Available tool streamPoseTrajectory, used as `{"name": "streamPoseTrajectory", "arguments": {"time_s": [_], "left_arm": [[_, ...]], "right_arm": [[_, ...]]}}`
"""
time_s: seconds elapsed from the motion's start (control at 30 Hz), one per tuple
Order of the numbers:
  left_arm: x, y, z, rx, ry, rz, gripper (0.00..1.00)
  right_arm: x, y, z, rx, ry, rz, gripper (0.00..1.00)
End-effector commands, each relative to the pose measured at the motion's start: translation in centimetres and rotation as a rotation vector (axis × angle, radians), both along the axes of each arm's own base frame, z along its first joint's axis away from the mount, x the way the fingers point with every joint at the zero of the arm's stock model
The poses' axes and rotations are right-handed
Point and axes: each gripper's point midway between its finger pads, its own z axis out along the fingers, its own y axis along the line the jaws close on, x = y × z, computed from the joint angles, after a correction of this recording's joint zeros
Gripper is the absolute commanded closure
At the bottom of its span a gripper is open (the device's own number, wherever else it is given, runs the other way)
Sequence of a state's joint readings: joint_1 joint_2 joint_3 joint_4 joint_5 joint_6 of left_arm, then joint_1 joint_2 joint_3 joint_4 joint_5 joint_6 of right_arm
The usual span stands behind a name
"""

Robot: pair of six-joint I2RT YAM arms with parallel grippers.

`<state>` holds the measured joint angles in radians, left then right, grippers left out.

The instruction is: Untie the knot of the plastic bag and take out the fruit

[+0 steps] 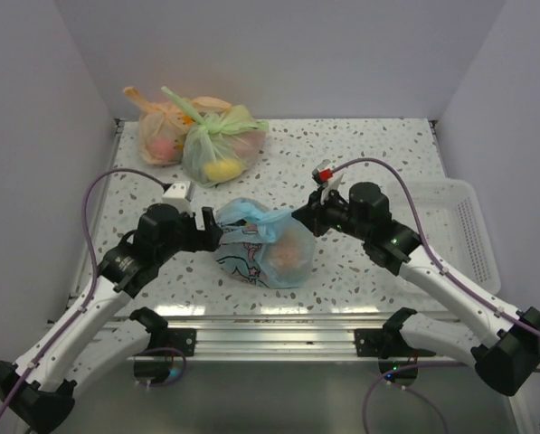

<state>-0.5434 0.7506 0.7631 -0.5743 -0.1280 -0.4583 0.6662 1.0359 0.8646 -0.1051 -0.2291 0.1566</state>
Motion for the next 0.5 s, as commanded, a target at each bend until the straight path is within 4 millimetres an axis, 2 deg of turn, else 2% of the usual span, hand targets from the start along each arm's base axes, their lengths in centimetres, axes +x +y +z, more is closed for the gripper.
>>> {"name": "streamPoseTrajectory", "arguments": {"time_s": [0.0,0.03,0.2,0.33,0.47], "left_arm": [[2.5,-1.7,4.1,0.072,-0.121,-0.13,0.09],[2.7,-1.9,3.5,0.079,-0.1,-0.138,0.09],[4.4,-4.6,3.7,0.144,-0.12,-0.271,0.1],[4.1,-7.1,2.9,0.228,-0.132,-0.373,0.11],[5.0,-7.6,1.2,0.305,-0.116,-0.363,0.15]], "right_arm": [[-0.7,0.4,1.2,-0.049,-0.048,0.094,1.0],[-0.7,0.4,1.1,-0.057,-0.045,0.1,1.0],[-0.9,0.3,0.7,-0.089,-0.034,0.114,1.0],[-0.9,0.2,0.8,-0.093,-0.041,0.113,1.0],[-0.9,0.3,0.9,-0.087,-0.037,0.116,1.0]]}}
